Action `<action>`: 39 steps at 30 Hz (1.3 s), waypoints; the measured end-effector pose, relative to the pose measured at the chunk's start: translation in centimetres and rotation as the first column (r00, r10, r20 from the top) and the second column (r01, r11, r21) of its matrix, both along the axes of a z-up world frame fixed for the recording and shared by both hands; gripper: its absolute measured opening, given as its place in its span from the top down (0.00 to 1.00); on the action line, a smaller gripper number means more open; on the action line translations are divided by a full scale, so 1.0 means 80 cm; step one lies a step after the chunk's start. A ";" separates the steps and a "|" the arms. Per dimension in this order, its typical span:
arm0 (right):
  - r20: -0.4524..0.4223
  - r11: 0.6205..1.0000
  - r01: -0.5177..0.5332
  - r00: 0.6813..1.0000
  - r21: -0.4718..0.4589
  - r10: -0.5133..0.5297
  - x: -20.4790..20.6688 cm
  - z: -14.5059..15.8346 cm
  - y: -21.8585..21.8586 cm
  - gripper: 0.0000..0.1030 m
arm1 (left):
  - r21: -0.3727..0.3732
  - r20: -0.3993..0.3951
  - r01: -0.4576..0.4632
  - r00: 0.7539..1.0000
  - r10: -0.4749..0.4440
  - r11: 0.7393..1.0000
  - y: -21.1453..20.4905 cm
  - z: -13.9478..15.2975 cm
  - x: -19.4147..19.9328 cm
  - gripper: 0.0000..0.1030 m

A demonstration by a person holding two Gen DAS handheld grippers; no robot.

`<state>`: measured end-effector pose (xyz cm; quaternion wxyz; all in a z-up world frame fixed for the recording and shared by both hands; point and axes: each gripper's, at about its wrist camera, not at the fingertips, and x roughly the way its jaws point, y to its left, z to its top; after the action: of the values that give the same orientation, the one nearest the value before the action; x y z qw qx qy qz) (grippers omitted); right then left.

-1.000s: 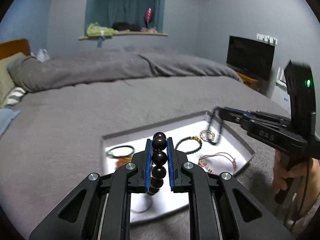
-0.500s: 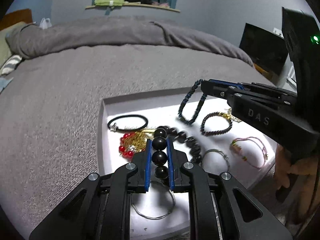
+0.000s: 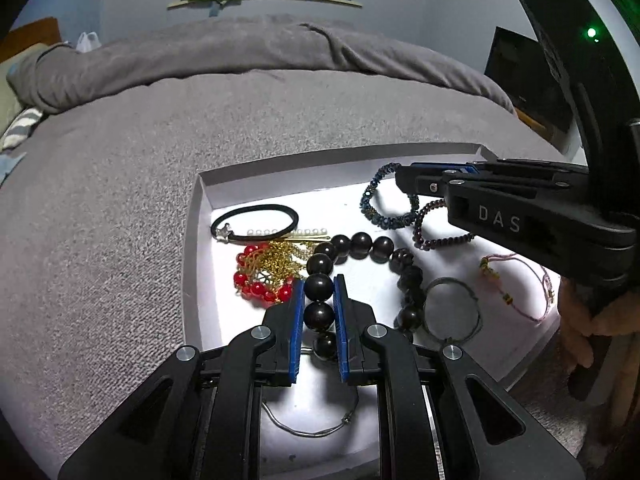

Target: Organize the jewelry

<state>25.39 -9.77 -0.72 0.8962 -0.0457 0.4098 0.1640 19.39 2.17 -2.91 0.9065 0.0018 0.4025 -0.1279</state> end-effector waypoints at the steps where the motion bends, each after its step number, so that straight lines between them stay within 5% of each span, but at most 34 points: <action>1: 0.005 1.000 0.008 1.000 0.012 -0.008 -0.001 0.001 -0.003 0.93 | 0.003 0.000 -0.002 1.000 0.002 1.000 0.000 0.000 0.001 0.85; 5: 0.017 0.998 0.037 0.999 0.056 -0.038 -0.003 0.006 -0.015 0.92 | 0.021 0.008 -0.013 1.000 0.013 1.000 -0.006 0.000 0.007 0.80; 7: 0.027 0.996 0.048 0.998 0.075 -0.050 -0.005 0.010 -0.022 0.83 | 0.028 0.017 -0.017 1.000 0.016 0.999 -0.008 0.000 0.007 0.70; 14: 0.078 0.988 0.078 0.993 0.131 -0.089 -0.021 0.031 -0.046 0.61 | 0.048 0.039 -0.025 0.999 0.023 0.999 -0.010 0.003 0.004 0.67; 27: 0.142 0.968 0.163 0.971 0.190 -0.191 -0.091 0.058 -0.103 0.61 | 0.111 0.124 -0.041 0.992 0.028 0.993 -0.018 0.019 -0.021 0.58; 39: 0.134 0.964 0.182 0.969 0.195 -0.210 -0.155 0.042 -0.121 0.61 | 0.107 0.201 -0.071 0.978 0.048 0.992 -0.015 0.045 -0.063 0.57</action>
<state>13.00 -19.42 2.66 0.9372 0.0644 0.3255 0.1070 14.36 1.01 0.69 0.9438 0.0543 0.3167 -0.0767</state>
